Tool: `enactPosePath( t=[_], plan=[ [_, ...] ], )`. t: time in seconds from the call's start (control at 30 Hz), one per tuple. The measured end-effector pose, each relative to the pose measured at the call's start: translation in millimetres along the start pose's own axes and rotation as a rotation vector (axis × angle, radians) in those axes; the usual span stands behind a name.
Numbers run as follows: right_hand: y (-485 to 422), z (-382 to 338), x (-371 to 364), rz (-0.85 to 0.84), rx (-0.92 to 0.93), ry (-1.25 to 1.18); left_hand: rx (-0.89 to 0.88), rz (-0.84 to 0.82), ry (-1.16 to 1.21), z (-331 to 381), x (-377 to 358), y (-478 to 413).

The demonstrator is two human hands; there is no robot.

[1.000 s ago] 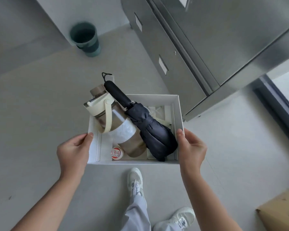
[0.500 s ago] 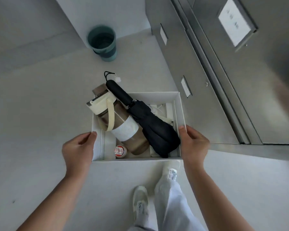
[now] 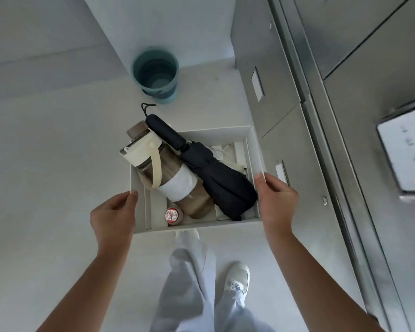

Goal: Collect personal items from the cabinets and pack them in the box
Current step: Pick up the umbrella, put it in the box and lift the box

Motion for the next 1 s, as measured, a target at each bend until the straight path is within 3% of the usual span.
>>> enactPosePath(
  t=[0.3,0.6,1.0],
  plan=[
    [-89.6,-39.4,-101.3,0.074,-0.060,0.012,0.025,-0.043,-0.004,20.0,-57.2,-141.2],
    [-163.2,-54.1,-159.8,0.069,-0.059,0.044,0.097,-0.043,-0.017,15.6,-113.2,-221.0],
    [-250.5,24.1,-250.4,-0.027,-0.035,0.110,0.162,0.005,-0.049,-105.9,-171.0,-293.6]
  ],
)
Point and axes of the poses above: each hand's wrist, its own y-axis away from the middle knuckle, its own x-axis out of the back of the hand, z = x × y, the point moved 3 cm from there along -y, towards the middle knuckle, and after that the axes turned 15 degrees about y, right-handed, at the moved point
